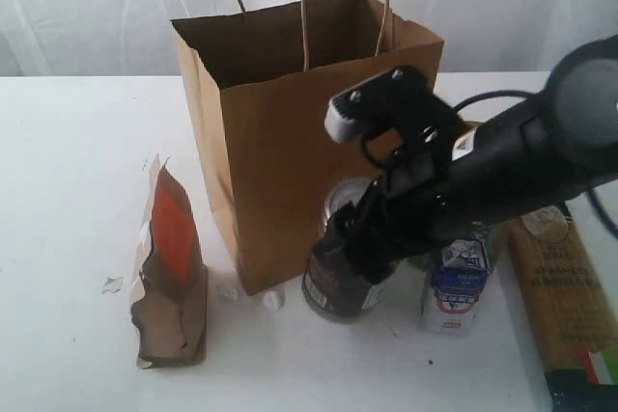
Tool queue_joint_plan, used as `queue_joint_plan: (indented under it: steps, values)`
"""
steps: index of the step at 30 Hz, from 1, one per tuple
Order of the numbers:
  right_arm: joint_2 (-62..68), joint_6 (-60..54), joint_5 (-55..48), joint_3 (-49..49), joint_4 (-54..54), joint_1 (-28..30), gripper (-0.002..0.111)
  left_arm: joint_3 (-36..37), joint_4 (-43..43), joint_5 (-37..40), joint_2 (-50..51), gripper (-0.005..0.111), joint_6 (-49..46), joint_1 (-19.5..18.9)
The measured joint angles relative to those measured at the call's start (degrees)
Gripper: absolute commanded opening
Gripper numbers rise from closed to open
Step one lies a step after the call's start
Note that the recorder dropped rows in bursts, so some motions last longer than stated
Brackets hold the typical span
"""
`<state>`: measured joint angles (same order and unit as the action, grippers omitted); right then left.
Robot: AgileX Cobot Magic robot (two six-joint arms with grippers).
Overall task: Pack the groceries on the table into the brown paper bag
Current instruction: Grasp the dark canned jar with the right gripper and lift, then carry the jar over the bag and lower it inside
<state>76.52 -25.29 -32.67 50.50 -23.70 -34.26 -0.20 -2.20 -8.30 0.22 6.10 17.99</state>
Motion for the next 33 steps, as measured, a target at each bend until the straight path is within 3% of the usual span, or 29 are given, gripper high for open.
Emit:
queue_joint_plan:
  steps: [7,14,24,33]
  values:
    - [-13.59,13.49,-0.45,0.0,14.53,0.17,0.0,0.0,0.0,0.0,0.0,0.0,0.0,0.0]
    - [-19.17,27.55,-2.04,3.77,29.4,6.13,0.0,0.0,0.0,0.0,0.0,0.0,0.0,0.0]
    - [-15.51,28.73,7.09,15.97,32.17,13.65,0.0,0.0,0.0,0.0,0.0,0.0,0.0,0.0]
    - [-5.98,28.85,13.13,20.48,28.35,13.98,0.0,0.0,-0.11,0.0,0.0,0.0,0.0,0.0]
